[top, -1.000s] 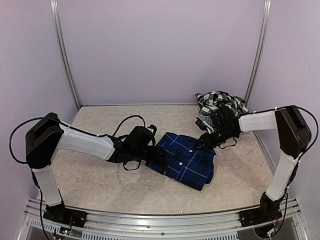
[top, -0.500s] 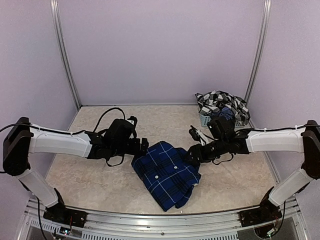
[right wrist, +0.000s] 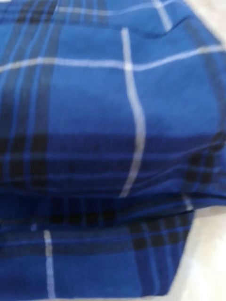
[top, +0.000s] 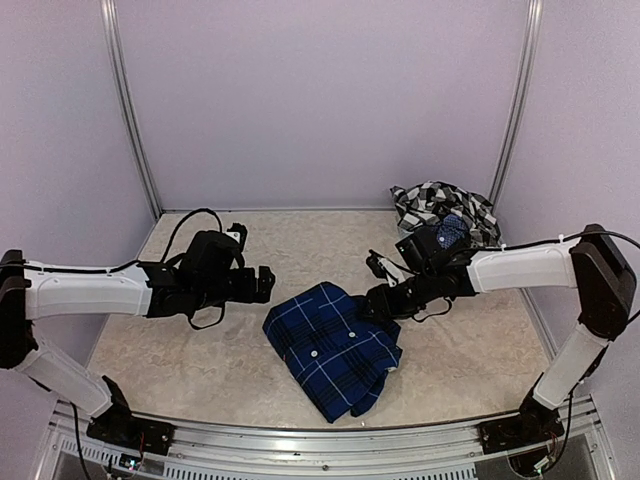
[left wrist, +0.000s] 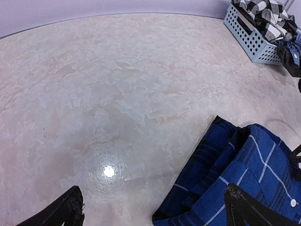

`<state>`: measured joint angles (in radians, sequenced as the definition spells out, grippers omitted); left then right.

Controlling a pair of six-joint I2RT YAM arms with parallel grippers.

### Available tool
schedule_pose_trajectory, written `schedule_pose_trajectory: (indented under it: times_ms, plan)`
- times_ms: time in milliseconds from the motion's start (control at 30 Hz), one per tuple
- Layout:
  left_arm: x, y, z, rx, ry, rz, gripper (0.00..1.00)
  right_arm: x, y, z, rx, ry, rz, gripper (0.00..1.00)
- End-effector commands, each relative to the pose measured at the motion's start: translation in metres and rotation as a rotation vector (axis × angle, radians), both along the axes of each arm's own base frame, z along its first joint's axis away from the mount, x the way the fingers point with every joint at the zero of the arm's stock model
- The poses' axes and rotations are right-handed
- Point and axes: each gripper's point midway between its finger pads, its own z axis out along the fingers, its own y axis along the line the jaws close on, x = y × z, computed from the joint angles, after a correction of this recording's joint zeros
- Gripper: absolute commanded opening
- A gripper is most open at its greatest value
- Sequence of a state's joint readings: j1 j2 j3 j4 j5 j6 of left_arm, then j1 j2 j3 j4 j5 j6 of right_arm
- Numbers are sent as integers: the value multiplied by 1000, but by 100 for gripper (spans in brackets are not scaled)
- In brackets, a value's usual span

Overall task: Fold and stack the long sleeve shirts
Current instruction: Rotate the square-folded shirt at the center of the board, then smooth out the square-folded shirt at the center of the board.

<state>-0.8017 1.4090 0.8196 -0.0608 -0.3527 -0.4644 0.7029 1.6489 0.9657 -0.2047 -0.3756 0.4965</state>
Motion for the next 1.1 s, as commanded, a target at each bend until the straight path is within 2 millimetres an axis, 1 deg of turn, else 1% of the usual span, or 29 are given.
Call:
schedule_pose_trajectory:
  times_ms: [0, 133, 300, 433, 500, 567, 600, 667, 767, 900, 967, 1067]
  plan:
    - [-2, 6, 0, 0, 6, 8, 99, -4, 8, -2, 8, 15, 52, 53]
    - [-3, 6, -6, 9, 17, 8, 99, -13, 15, -4, 31, 31, 87, 47]
    - [-4, 6, -14, 11, 31, 8, 99, -23, 23, -8, 52, 54, 124, 45]
    - [-4, 5, -15, 7, 33, 5, 99, -24, 26, -16, 45, 72, 131, 44]
    - [-5, 5, -14, 5, 32, 4, 99, -22, 28, -13, 51, 67, 133, 38]
    - [-5, 6, -13, 7, 29, 9, 99, -20, 31, -6, 67, 55, 139, 28]
    - [-5, 7, -12, 7, 27, 11, 99, -20, 33, 1, 82, 43, 145, 23]
    - [-5, 9, -12, 12, 25, 17, 99, -20, 37, 17, 119, 28, 159, 13]
    - [-5, 11, -12, 15, 24, 22, 99, -24, 44, 44, 195, 12, 183, 0]
    - [-5, 10, -14, 14, 24, 20, 99, -27, 48, 71, 255, 6, 198, 0]
    - [-5, 9, -14, 13, 25, 18, 99, -29, 48, 80, 283, 15, 206, 0]
    - [-5, 9, -13, 9, 22, 17, 99, -27, 46, 86, 320, 33, 212, 0]
